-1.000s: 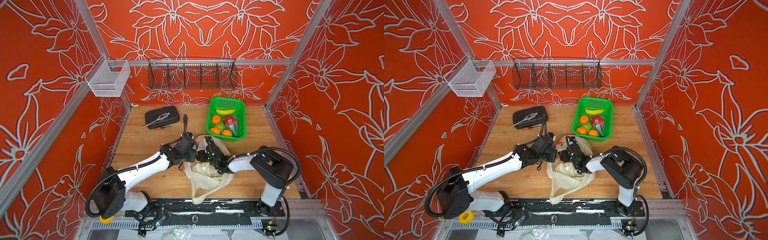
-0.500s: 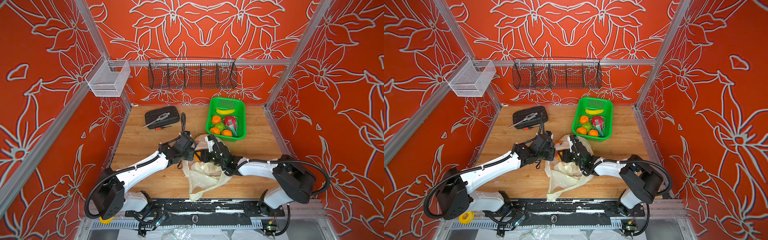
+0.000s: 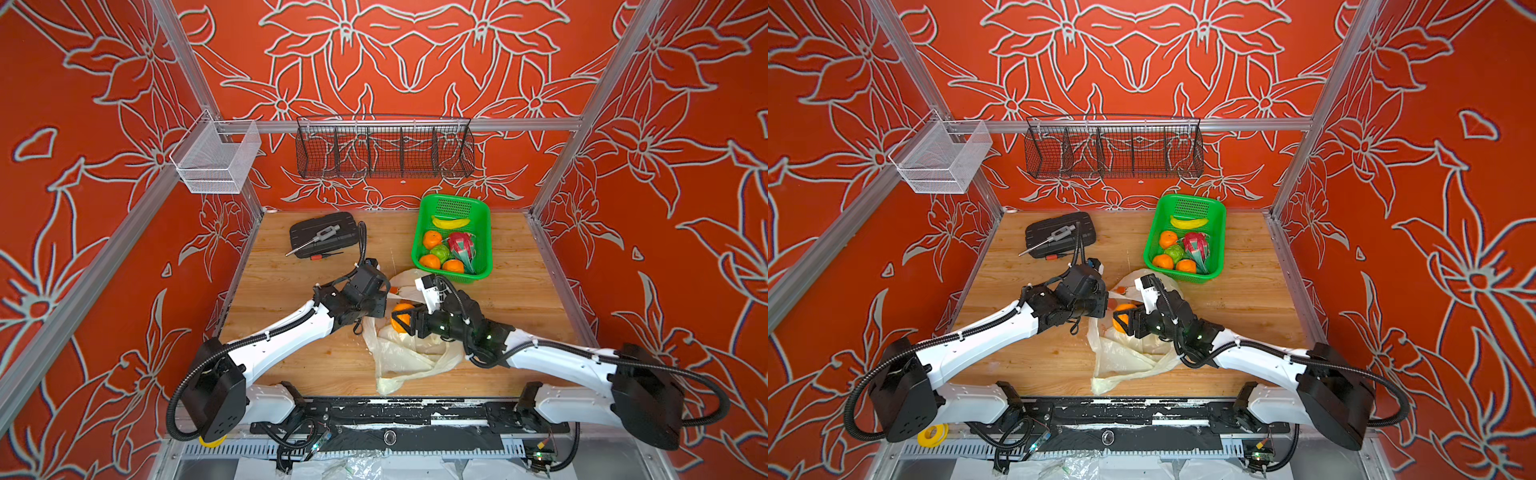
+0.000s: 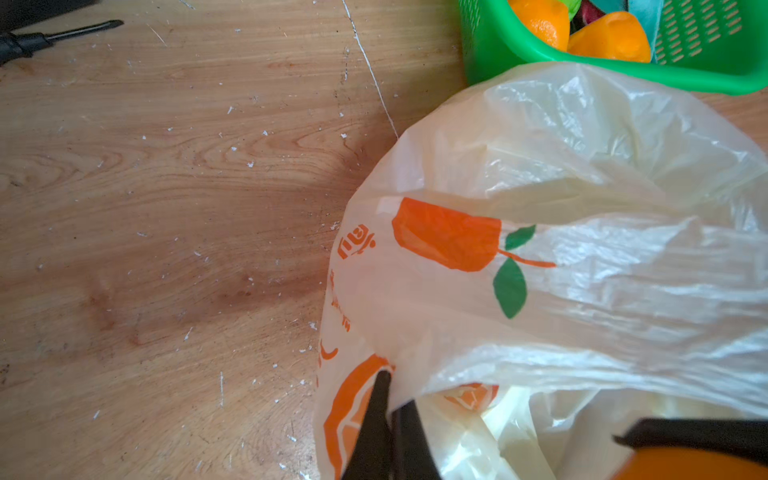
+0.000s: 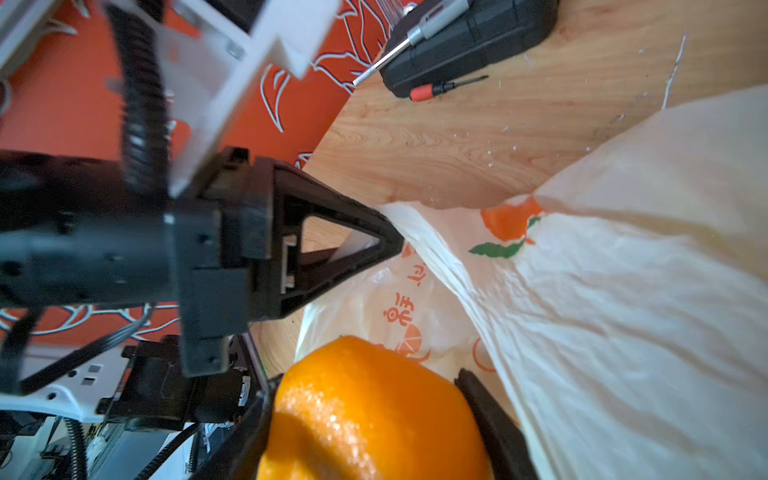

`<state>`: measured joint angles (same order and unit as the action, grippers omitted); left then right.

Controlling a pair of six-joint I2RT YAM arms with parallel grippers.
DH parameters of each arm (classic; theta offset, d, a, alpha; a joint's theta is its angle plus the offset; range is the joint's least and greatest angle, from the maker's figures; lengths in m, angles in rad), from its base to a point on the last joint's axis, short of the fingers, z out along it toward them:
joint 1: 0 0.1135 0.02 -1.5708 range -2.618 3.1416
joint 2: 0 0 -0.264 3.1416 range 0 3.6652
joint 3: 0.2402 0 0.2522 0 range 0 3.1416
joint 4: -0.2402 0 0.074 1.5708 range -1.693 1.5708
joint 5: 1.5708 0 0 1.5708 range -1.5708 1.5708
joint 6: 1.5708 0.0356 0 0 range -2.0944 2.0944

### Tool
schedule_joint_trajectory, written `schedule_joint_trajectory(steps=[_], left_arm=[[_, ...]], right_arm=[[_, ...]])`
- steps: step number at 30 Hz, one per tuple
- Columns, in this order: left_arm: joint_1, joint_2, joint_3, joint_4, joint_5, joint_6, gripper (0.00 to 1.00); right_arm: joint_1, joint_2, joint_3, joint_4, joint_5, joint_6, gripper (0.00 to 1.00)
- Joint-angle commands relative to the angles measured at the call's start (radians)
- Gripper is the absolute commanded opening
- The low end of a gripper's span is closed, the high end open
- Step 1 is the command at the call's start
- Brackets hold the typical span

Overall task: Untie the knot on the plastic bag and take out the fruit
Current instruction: 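Lift the orange out of the bag with the right gripper toward the basket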

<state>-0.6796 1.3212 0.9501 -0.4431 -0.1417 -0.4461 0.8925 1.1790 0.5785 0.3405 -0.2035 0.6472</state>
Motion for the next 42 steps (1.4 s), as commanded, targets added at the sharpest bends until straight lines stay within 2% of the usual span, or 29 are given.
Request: schedule_joint_trajectory(steps=[1, 5, 8, 13, 19, 20, 22, 26, 29, 32, 34, 36, 39, 42], left_arm=[[0.01, 0.001, -0.004, -0.006, 0.007, -0.008, 0.0], [0.01, -0.006, -0.017, -0.005, 0.005, -0.011, 0.0], [0.011, -0.012, -0.027, -0.005, 0.002, -0.011, 0.0], [0.01, -0.025, -0.03, -0.022, -0.01, -0.012, 0.0], [0.012, -0.037, -0.048, -0.026, -0.025, 0.001, 0.0], [0.012, -0.041, -0.048, -0.018, -0.008, 0.016, 0.04], [0.012, -0.056, -0.05, 0.005, 0.029, 0.04, 0.18], [0.012, -0.119, -0.059, 0.061, 0.078, 0.094, 0.4], [0.012, -0.192, -0.063, 0.083, 0.131, 0.152, 0.5], [0.012, -0.295, -0.129, 0.193, 0.224, 0.289, 0.59], [0.012, -0.368, -0.192, 0.299, 0.341, 0.456, 0.62], [0.009, -0.417, -0.249, 0.404, 0.447, 0.598, 0.71], [0.008, -0.445, -0.291, 0.517, 0.49, 0.693, 0.85], [0.005, -0.409, -0.286, 0.584, 0.51, 0.746, 0.88]], right_arm=[[0.003, -0.079, 0.033, -0.077, 0.078, -0.001, 0.5], [-0.012, -0.161, 0.064, -0.107, 0.172, -0.011, 0.5], [-0.043, -0.189, 0.096, -0.119, 0.201, -0.011, 0.49], [-0.128, -0.203, 0.152, -0.161, 0.178, 0.013, 0.49], [-0.25, -0.148, 0.25, -0.296, 0.064, 0.208, 0.47], [-0.26, -0.123, 0.274, -0.321, 0.019, 0.227, 0.46], [-0.262, -0.084, 0.302, -0.346, -0.052, 0.262, 0.46], [-0.262, -0.03, 0.283, -0.283, -0.172, 0.369, 0.45], [-0.26, -0.029, 0.293, -0.342, -0.175, 0.373, 0.44], [-0.26, -0.032, 0.329, -0.421, -0.17, 0.328, 0.44], [-0.261, -0.038, 0.349, -0.468, -0.154, 0.29, 0.44], [-0.262, -0.043, 0.355, -0.482, -0.149, 0.277, 0.44], [-0.262, -0.044, 0.354, -0.464, -0.176, 0.283, 0.45], [-0.262, -0.048, 0.347, -0.429, -0.2, 0.301, 0.45]])
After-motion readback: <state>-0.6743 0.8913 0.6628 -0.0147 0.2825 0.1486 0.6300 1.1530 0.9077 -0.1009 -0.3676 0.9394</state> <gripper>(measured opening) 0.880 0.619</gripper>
